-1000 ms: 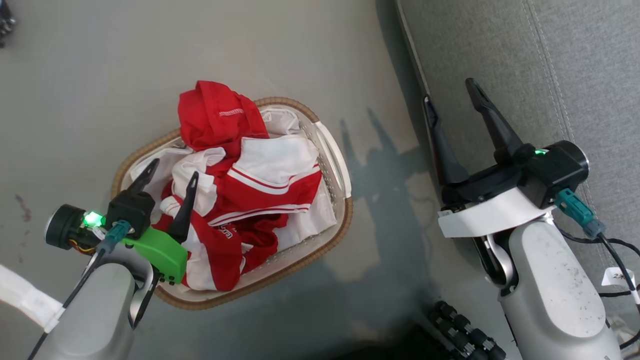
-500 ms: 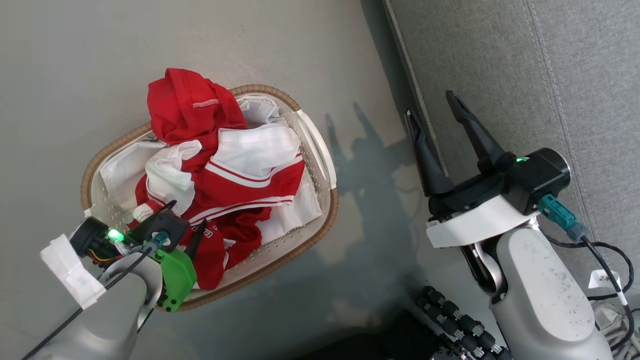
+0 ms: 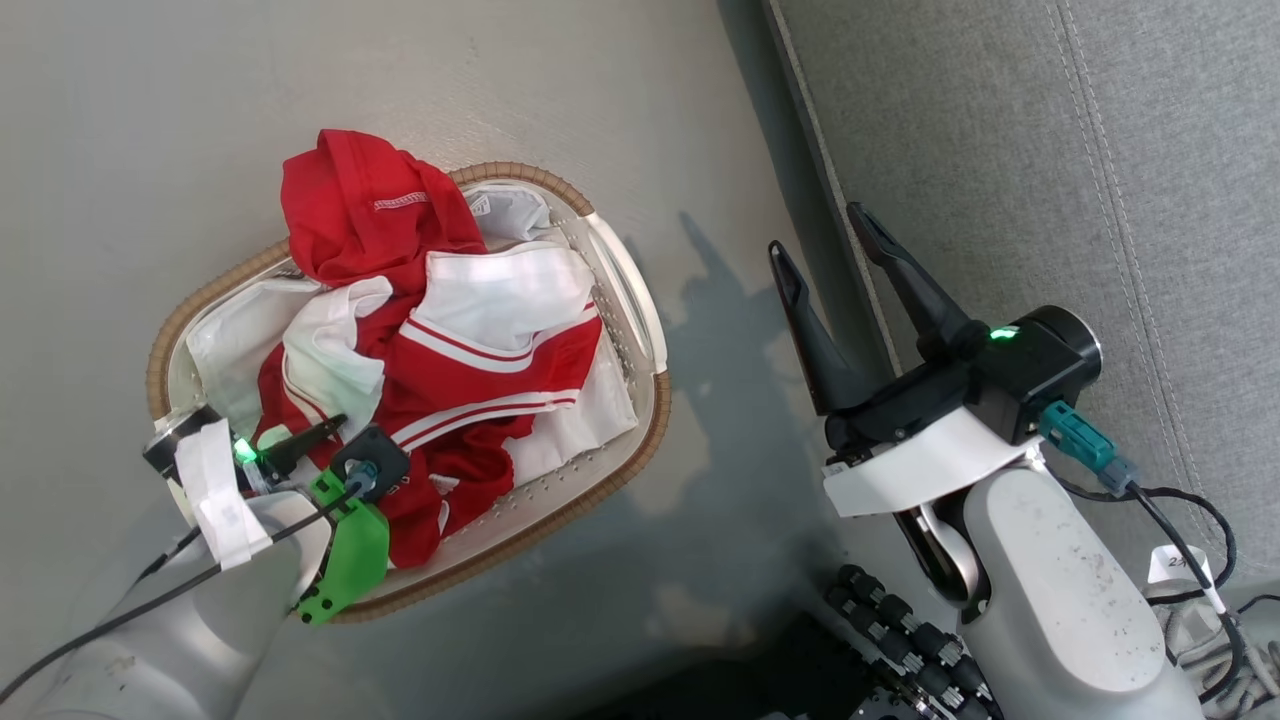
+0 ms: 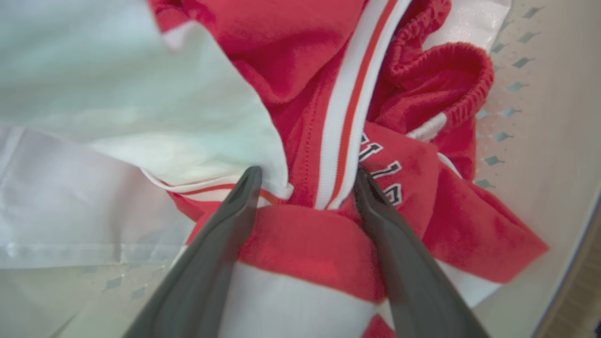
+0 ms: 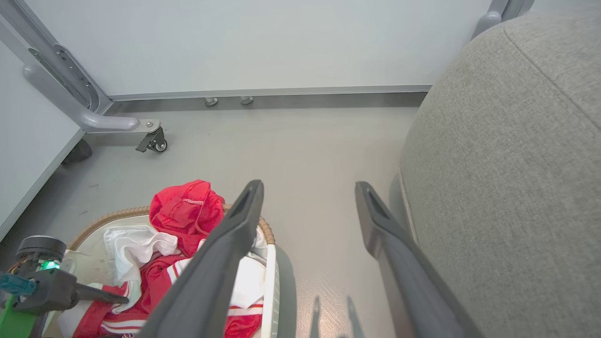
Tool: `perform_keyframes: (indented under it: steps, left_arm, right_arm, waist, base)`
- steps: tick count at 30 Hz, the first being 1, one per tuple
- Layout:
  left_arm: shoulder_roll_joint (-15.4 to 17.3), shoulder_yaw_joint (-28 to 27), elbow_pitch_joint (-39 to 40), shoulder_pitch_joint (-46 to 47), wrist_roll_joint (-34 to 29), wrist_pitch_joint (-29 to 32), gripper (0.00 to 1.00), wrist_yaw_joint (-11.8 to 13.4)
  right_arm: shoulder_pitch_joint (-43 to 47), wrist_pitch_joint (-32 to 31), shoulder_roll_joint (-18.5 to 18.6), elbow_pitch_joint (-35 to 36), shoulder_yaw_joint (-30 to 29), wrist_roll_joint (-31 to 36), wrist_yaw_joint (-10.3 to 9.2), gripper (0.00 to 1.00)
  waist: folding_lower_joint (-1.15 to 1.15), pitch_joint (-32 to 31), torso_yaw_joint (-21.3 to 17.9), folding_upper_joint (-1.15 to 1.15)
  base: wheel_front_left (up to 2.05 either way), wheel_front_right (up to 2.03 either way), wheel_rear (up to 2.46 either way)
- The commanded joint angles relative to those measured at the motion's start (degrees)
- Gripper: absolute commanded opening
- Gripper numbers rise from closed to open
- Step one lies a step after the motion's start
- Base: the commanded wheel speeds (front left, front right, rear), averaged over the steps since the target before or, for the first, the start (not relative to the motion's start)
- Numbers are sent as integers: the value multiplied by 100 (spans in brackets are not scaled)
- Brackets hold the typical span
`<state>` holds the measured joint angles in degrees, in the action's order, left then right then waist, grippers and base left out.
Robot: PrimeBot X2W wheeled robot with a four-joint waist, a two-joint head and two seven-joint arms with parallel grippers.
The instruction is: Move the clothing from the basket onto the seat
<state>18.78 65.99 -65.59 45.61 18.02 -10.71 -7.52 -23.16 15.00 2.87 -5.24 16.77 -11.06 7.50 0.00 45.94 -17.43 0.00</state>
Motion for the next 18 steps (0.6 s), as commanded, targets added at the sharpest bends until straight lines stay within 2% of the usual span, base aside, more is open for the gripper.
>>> perform_keyframes:
  steps: [1,10,11,13,18]
  left_arm:
    - [-7,87,-102,176,-63,16,100,8]
    - [-138,326,-528,448,-247,161,99,44]
    - [-146,330,-539,483,-233,111,50,41]
    - [-158,329,-570,507,-196,50,0,33]
    - [-271,278,-571,481,-44,-152,0,13]
  right_arm:
    - [58,27,10,10,28,-16,-1,100]
    - [70,27,11,27,179,-102,-1,100]
    - [75,27,10,37,191,-110,-1,100]
    - [80,27,11,45,194,-116,-1,100]
    - [36,28,11,33,148,-139,-1,100]
  waist:
    - [0,28,-29,0]
    - [0,132,-170,0]
    - [0,140,-181,0]
    - [0,145,-189,0]
    - [0,53,-172,0]
  base:
    - [0,0,0]
    - [0,0,0]
    - [0,0,0]
    - [0,0,0]
    - [0,0,0]
